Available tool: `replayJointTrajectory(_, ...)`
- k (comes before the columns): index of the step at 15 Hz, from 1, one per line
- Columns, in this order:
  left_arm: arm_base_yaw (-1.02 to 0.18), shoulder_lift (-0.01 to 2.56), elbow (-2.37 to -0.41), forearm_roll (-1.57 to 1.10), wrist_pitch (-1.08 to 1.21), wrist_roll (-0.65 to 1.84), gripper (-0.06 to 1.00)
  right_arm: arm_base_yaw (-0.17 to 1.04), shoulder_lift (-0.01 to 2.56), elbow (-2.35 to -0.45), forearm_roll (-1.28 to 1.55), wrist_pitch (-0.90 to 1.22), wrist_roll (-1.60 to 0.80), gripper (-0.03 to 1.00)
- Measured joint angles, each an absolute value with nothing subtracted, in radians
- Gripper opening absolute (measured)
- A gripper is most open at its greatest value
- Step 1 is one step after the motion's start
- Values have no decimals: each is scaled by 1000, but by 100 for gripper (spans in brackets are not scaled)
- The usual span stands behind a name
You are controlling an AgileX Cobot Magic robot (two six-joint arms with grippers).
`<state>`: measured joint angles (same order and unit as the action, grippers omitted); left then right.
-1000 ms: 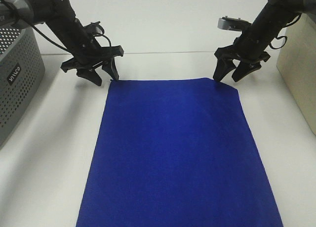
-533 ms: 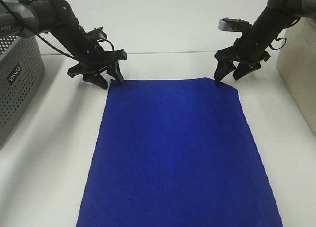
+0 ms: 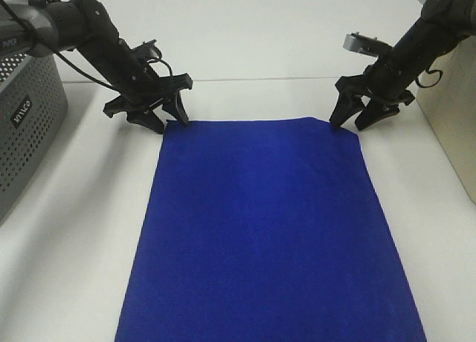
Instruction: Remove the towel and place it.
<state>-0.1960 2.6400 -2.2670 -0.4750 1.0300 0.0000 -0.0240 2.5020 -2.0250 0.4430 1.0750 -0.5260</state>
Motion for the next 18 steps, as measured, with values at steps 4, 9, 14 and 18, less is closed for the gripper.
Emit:
replayJointTrajectory(4, -196, 2640, -2267, -475, 1030, 0, 50, -24, 2518, -2032, 466, 1078, -534, 65)
replayJointTrajectory(9, -196, 2641, -2267, -475, 1028, 11, 50, -24, 2525, -2035, 492, 1077, -541, 60)
replayJointTrajectory(14, -196, 2646, -2267, -499, 1019, 15, 43, -10, 2548, -2037, 542, 1072, -542, 42)
replayJointTrajectory(18, -204, 2654, -2267, -498, 998, 15, 16, 28, 2559, -2037, 554, 1050, -543, 13)
